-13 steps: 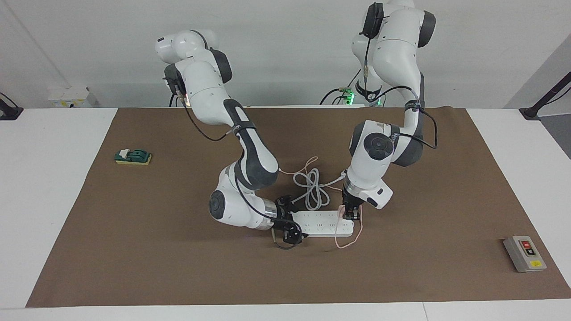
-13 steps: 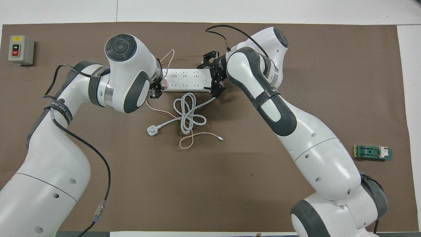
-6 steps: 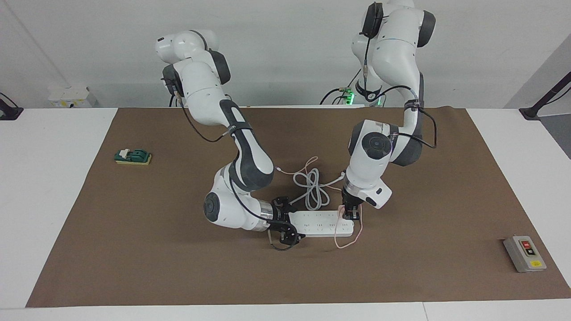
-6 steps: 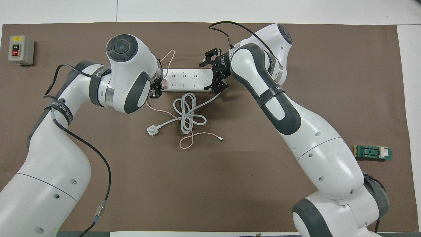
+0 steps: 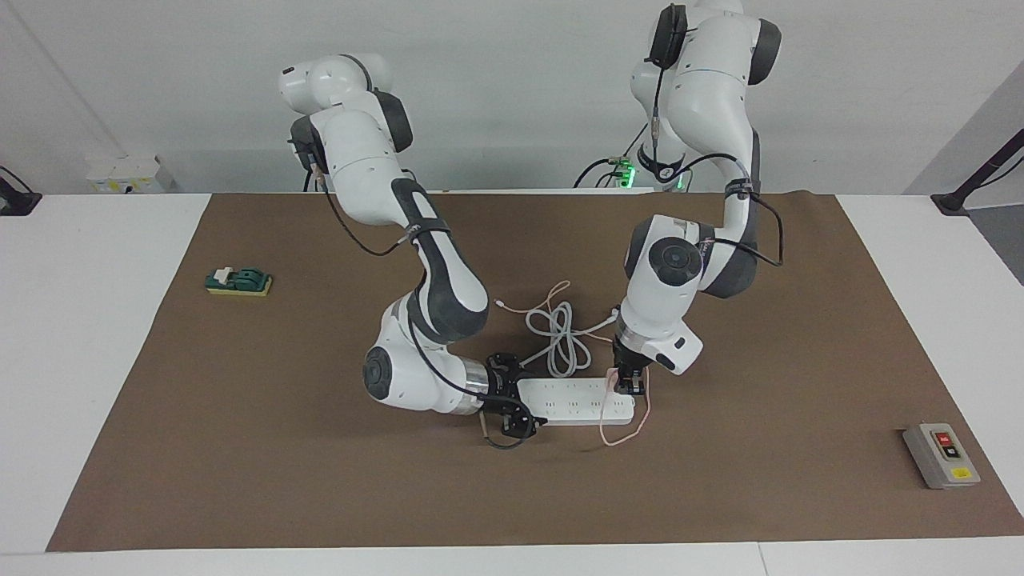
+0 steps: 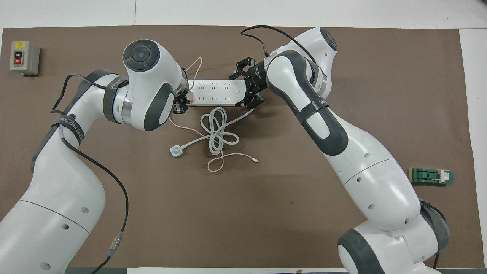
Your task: Unplug charger and place it aside
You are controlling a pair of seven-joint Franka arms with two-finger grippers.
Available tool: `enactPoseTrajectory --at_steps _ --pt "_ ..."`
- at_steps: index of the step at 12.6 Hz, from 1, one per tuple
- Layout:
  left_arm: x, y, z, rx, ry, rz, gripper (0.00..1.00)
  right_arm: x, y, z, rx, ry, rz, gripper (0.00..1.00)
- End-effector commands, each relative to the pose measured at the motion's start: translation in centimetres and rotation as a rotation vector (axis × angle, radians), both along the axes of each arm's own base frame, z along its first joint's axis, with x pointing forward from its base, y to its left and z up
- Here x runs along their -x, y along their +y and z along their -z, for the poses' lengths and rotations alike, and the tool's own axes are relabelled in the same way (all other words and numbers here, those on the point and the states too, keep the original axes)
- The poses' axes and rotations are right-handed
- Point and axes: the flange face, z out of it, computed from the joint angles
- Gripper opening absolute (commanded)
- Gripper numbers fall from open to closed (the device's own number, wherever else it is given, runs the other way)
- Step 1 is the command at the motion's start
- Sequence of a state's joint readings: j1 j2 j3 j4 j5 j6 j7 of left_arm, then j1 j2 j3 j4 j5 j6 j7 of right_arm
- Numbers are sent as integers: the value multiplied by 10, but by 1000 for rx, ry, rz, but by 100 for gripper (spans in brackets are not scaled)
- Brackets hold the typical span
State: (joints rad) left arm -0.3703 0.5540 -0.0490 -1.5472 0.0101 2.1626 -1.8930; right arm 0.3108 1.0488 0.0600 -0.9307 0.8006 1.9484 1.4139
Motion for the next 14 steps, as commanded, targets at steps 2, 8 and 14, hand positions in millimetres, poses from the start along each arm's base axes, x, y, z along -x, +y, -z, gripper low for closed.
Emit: enactPoseTrajectory --at_steps 2,8,14 --pt "7 0 -6 -13 -20 -4 0 -4 -1 2 -30 -15 -15 100" --pt "7 0 -5 -13 -19 -4 0 -6 5 12 -24 -107 -39 100" --pt "7 0 -5 -10 -23 -4 0 -5 -3 23 -29 -93 -85 100"
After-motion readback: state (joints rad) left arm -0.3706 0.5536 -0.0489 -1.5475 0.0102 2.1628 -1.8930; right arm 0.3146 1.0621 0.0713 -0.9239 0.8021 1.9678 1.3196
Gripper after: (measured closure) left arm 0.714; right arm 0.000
